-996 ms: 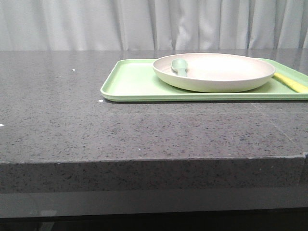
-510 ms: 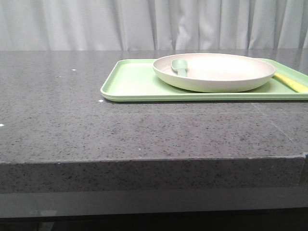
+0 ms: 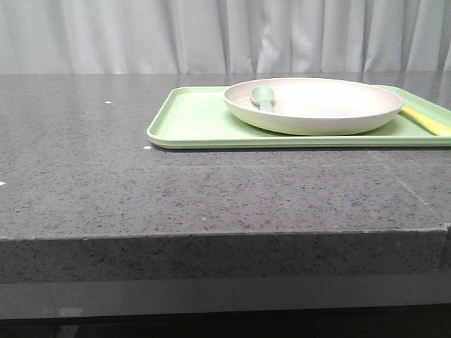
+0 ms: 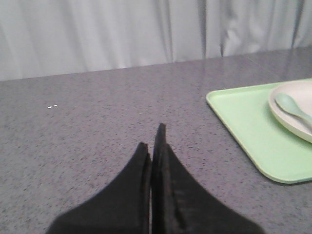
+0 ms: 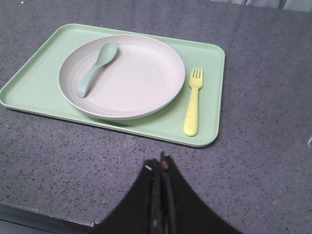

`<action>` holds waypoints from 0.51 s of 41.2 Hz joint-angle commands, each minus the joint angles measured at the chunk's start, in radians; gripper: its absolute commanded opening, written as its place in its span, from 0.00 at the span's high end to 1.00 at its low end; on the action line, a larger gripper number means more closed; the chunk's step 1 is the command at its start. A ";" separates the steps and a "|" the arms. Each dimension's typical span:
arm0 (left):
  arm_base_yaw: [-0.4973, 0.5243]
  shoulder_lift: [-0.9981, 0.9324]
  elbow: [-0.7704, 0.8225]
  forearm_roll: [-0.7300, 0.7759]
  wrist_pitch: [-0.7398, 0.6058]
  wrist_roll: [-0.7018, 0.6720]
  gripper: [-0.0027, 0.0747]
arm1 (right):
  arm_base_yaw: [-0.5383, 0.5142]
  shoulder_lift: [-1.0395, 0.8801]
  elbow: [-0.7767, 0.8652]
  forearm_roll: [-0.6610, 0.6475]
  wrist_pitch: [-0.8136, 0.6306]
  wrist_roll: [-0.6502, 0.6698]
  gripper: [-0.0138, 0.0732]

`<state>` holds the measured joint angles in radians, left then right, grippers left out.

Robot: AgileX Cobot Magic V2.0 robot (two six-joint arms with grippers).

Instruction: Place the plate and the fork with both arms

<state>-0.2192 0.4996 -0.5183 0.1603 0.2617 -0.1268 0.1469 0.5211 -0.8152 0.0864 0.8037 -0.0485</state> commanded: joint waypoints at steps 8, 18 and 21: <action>0.222 -0.356 0.356 -0.180 -0.205 -0.008 0.99 | 0.000 0.007 -0.024 -0.002 -0.074 -0.009 0.92; 0.238 -0.530 0.507 -0.235 -0.210 -0.008 0.99 | 0.000 0.007 -0.024 -0.002 -0.074 -0.009 0.92; 0.237 -0.528 0.529 -0.232 -0.226 -0.004 0.99 | 0.000 0.007 -0.024 -0.002 -0.072 -0.009 0.92</action>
<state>0.0247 -0.0062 0.0063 -0.0627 0.1471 -0.1268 0.1469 0.5211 -0.8138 0.0864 0.8037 -0.0485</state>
